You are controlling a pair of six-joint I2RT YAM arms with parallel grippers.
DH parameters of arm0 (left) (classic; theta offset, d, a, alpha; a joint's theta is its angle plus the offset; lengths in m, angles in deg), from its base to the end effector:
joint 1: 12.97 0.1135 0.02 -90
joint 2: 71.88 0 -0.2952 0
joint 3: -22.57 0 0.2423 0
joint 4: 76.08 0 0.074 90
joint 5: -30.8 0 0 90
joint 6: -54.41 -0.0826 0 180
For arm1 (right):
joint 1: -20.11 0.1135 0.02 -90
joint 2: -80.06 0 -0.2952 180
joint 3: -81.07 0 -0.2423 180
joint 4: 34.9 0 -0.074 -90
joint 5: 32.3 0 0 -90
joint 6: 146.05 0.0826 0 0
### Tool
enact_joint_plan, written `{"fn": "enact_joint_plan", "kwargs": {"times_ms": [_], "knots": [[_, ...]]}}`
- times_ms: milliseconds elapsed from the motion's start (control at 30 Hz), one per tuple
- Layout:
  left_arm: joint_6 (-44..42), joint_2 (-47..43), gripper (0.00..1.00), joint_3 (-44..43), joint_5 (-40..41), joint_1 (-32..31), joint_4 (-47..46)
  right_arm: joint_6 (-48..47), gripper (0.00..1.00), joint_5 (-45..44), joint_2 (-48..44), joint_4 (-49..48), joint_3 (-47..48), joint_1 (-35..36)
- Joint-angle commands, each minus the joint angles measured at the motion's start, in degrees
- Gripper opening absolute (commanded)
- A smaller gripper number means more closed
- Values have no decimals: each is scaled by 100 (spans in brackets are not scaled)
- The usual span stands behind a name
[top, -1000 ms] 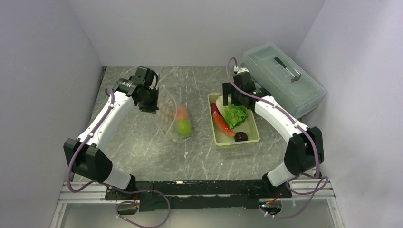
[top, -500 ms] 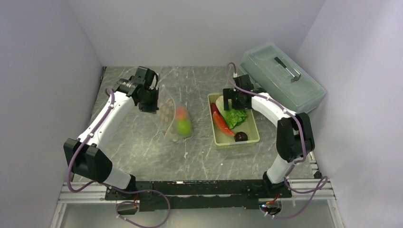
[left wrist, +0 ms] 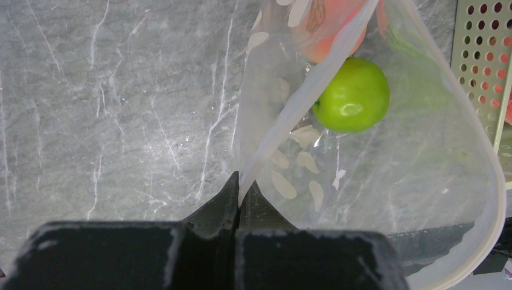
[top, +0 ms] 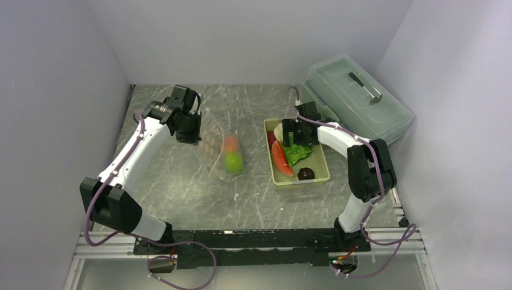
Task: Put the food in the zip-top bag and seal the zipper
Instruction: Pick up the fake vegetable from the bin.
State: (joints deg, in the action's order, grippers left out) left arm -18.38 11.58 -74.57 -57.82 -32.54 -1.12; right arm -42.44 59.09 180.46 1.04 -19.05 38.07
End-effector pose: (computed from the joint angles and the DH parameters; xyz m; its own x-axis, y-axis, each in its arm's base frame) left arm 0.2806 -0.0976 0.3268 -0.8852 0.0007 -0.4653 0.0650 0.9904 -0.1220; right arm 0.3673 0.1212 0.1884 -0.8462 -0.0270 -0.5322 -0.1254 0.9807 0.1497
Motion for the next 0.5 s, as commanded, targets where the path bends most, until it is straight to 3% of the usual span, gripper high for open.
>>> {"fn": "enact_joint_plan", "kwargs": {"times_ms": [0, 100, 333, 467], "knots": [[-103, -154, 0, 10, 28, 24, -130, 74, 100, -338, 234, 64, -201, 50], [-97, -163, 0, 12, 29, 24, -139, 153, 97, -805, 400, 204, -171, 158], [-113, -163, 0, 32, 17, 24, -138, 245, 77, -1426, 623, 405, -142, 362], [-122, -156, 0, 28, 2, 24, -145, 280, 51, -1437, 832, 499, -72, 393]]}}
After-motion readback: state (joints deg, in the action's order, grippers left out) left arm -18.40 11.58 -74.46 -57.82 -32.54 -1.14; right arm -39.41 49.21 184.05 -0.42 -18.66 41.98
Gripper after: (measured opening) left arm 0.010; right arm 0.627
